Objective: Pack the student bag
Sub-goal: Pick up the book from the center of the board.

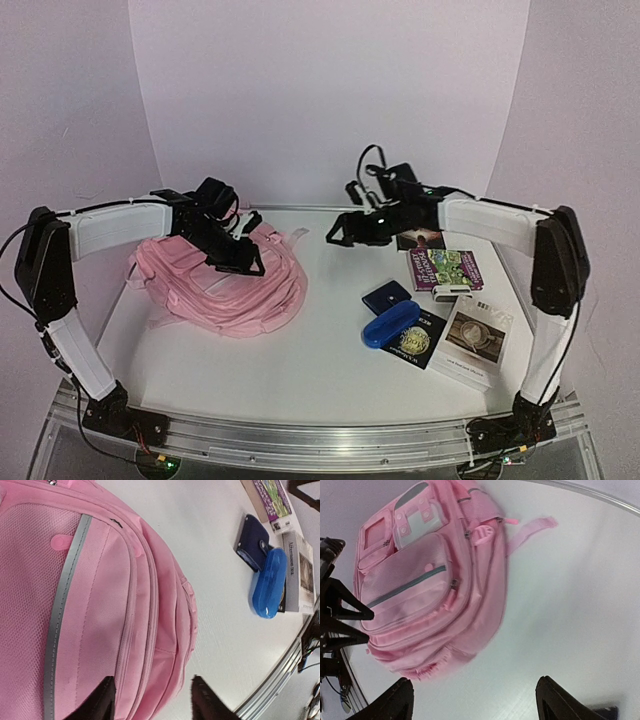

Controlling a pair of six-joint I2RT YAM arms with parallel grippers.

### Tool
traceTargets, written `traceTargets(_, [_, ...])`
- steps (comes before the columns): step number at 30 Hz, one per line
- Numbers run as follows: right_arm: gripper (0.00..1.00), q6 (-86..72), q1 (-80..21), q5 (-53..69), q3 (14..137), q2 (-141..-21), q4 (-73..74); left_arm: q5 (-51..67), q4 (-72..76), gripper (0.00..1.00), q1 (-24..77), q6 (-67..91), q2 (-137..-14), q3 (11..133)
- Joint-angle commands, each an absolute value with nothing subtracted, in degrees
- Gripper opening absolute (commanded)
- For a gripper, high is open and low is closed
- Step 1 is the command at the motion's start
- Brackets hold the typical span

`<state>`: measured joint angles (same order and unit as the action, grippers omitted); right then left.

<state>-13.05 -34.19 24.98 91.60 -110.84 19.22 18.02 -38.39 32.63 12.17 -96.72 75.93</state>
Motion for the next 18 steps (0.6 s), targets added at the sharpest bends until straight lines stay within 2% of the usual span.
traceTargets(1, [0.98,-7.23,-22.32,33.95,84.22,-96.28,23.80,16.97,-33.82,0.65,35.43,12.11,-93.13,77.36])
traceTargets(4, [0.98,1.97,-15.83,35.16,81.81,-90.82,33.97,16.41,-31.81,0.72,38.09,12.78,-93.58,79.27])
traceTargets(10, [0.98,25.51,-5.96,25.68,77.50,-82.32,55.50,18.76,-26.38,0.78,42.42,13.43,-98.46,80.86])
traceTargets(18, [0.98,48.03,4.64,10.36,66.34,-77.27,67.63,21.12,-20.57,0.80,45.67,14.93,-102.94,79.95])
